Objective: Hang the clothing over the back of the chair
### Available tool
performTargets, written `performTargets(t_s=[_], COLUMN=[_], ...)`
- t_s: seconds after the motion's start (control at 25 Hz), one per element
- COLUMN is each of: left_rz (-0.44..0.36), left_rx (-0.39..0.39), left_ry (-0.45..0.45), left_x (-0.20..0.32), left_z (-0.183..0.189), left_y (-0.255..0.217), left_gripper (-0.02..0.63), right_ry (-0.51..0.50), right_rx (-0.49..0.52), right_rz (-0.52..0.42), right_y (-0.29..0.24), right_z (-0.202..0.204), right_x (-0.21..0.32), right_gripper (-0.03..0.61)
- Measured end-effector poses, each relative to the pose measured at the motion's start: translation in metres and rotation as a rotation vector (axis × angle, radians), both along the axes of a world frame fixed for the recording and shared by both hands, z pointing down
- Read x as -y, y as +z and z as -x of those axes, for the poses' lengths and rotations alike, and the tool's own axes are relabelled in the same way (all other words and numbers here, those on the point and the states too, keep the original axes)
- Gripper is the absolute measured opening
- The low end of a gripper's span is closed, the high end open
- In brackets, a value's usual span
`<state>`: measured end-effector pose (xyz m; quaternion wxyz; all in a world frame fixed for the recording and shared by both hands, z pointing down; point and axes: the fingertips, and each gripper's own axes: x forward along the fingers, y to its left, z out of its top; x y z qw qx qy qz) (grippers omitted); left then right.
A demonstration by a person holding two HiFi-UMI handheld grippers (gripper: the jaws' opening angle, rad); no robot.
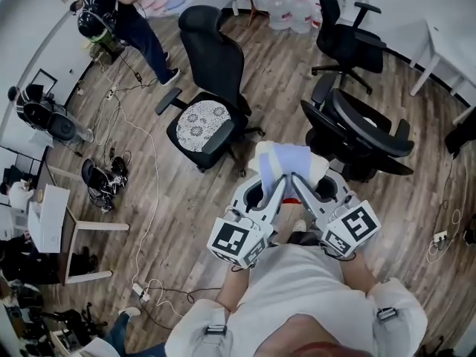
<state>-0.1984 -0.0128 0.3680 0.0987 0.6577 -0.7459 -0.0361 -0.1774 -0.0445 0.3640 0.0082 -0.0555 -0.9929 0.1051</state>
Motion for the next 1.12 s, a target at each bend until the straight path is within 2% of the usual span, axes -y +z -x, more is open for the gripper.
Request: performTargets(t_s=[0.44,0.84,1.12], left_rz=[0.018,0.022,-0.008], left_rx=[0.007,0.002,-0.008], left_ry=[-0.026,0.036,0.085], left_x=[0.038,0.083,0.109], left_z=[0.015,0.063,0.105], left_y=[0.004,0.013,0.005], left_gripper=[0.092,0.092,0.092], right_ry=[-0.024,0.044,0.073], right_rx=[0.008,-0.003,-0.011], right_rz=[0.022,0.036,-0.012], right_y=[0.004,0.014,0.003], right_z=[0.016,0.061,0.103], right_x=[0.039,0.082,0.106], right_gripper=[0.094,0.094,0.094])
